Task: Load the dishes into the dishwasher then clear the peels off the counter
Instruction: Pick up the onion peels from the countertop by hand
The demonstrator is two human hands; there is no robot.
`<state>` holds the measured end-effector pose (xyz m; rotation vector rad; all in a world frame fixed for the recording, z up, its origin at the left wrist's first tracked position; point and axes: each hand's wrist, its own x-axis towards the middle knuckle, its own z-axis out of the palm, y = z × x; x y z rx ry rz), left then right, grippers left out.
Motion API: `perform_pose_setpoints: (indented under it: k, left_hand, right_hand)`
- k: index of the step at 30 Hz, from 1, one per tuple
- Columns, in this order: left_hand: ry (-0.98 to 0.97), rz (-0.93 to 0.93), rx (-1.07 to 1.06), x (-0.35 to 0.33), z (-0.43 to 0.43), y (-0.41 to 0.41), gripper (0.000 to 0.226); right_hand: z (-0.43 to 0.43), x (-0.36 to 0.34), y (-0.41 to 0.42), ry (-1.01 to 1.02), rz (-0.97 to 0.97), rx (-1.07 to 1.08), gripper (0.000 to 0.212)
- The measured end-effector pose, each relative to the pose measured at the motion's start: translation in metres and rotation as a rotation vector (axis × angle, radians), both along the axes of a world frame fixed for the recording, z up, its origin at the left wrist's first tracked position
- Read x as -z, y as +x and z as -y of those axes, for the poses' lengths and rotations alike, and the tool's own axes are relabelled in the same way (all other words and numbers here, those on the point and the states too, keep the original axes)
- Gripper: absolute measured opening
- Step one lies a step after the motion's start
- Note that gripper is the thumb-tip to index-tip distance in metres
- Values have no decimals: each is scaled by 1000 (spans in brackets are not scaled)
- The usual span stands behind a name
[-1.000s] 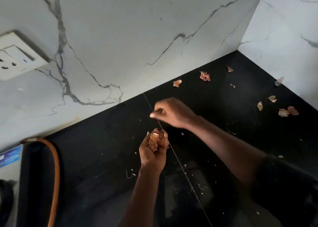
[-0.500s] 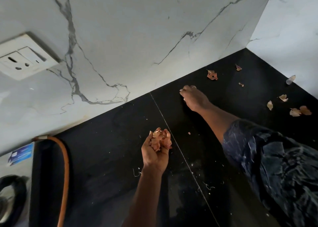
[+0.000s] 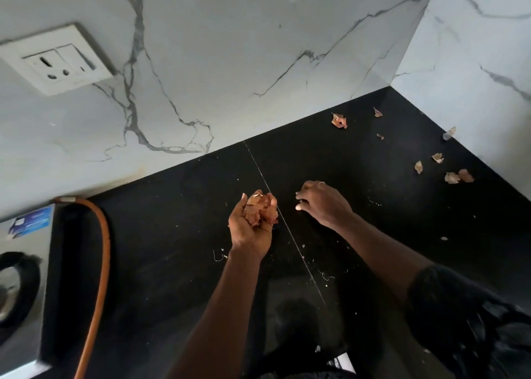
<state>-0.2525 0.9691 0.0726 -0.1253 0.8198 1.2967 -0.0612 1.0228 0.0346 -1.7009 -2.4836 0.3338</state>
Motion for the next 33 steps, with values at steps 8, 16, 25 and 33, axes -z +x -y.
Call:
perform_pose_setpoints:
  k: [8,16,25,33]
  left_hand:
    - [55,-33,17,-16,22,-11,35]
    - [-1,-24,11,-7,44,-5,35]
    - [-9,-31,176,5,63,39,37]
    - [20,83,138,15,71,49,38]
  right_hand:
    - [37,-5,-27,8,92,123,4]
    - [54,-58,2,-13,-359,345,9]
    - [116,-88,-66,15,-191,42,13]
    - [126,-96,-38,18,-306,141,17]
